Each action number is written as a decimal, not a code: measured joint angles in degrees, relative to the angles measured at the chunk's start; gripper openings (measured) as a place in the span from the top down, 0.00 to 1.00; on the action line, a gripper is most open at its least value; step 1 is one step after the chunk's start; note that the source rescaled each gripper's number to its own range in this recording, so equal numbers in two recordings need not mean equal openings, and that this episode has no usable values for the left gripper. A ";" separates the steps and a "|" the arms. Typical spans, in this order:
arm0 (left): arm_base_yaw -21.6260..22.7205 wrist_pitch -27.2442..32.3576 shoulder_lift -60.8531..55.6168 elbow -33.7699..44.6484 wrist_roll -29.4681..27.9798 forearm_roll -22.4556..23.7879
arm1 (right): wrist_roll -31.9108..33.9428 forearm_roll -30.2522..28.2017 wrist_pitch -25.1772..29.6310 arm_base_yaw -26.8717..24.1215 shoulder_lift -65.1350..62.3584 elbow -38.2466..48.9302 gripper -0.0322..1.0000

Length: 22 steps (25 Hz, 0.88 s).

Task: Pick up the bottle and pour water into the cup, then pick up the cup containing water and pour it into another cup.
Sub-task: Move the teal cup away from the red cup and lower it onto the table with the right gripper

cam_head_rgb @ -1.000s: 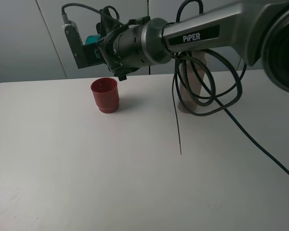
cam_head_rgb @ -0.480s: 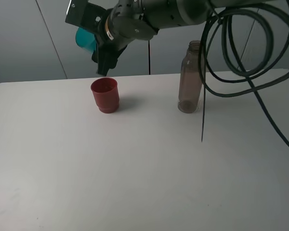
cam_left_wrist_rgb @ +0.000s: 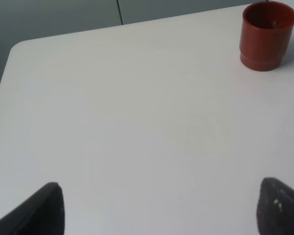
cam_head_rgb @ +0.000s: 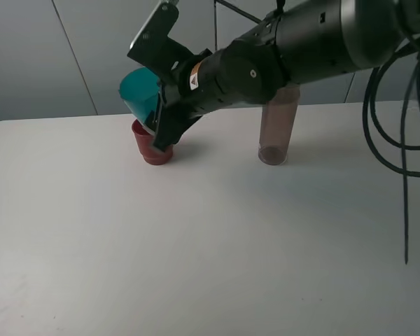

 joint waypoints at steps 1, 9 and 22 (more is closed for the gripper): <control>0.00 0.00 0.00 0.00 0.00 0.00 | -0.26 1.02 -2.70 -0.04 -0.03 2.42 0.86; 0.00 0.00 0.00 0.00 0.00 0.00 | -0.09 3.40 -15.58 -3.29 0.86 14.03 0.86; 0.00 0.00 0.00 0.00 0.00 0.00 | 7.50 4.36 -24.23 -6.01 10.20 16.68 0.86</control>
